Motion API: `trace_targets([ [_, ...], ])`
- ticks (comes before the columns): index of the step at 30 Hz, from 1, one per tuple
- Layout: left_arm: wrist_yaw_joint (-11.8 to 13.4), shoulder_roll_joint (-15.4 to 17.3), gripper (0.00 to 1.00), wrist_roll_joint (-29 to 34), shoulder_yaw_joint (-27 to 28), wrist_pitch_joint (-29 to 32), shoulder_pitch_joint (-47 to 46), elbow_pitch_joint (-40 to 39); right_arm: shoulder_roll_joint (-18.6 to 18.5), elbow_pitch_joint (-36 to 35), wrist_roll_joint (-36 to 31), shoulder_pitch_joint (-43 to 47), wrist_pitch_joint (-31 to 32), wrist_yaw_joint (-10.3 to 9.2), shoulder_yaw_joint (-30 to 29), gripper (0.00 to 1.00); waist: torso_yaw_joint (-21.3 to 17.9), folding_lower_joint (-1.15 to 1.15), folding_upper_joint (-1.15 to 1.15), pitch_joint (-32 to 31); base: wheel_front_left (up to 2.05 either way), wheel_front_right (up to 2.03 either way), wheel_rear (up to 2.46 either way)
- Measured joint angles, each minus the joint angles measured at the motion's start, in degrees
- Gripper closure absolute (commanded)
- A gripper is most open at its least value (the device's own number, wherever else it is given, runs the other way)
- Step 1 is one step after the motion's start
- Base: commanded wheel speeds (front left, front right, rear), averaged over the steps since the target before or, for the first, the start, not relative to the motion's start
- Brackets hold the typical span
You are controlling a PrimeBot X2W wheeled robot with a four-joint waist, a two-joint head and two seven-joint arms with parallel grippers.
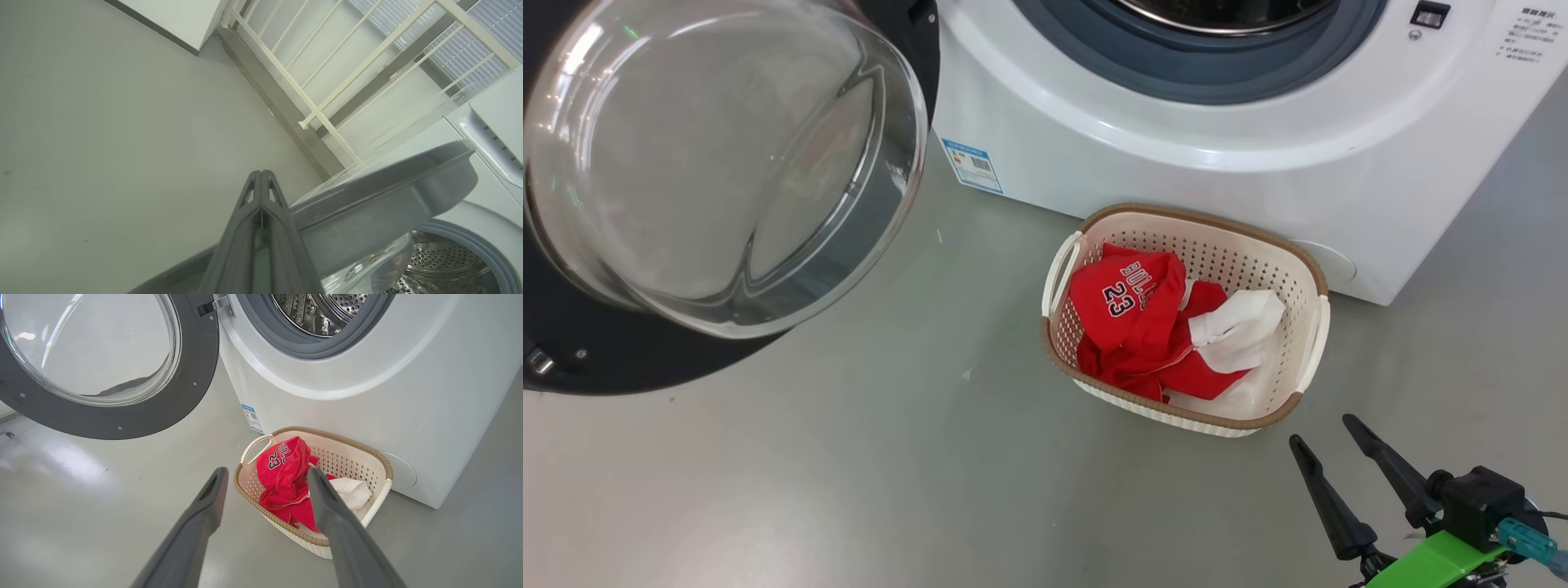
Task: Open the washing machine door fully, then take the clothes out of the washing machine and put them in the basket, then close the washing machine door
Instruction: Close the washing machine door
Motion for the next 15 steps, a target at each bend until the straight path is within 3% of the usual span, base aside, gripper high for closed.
trace_targets([
  [15,0.01,1.77,1.00,-5.27,-4.12,10.33,2.61,-3.20,-0.24,-0.16,0.00,-0.02,0.00,0.00,-0.52,0.00,0.10,0.00,0.00,0.56,0.00,0.00,0.00],
])
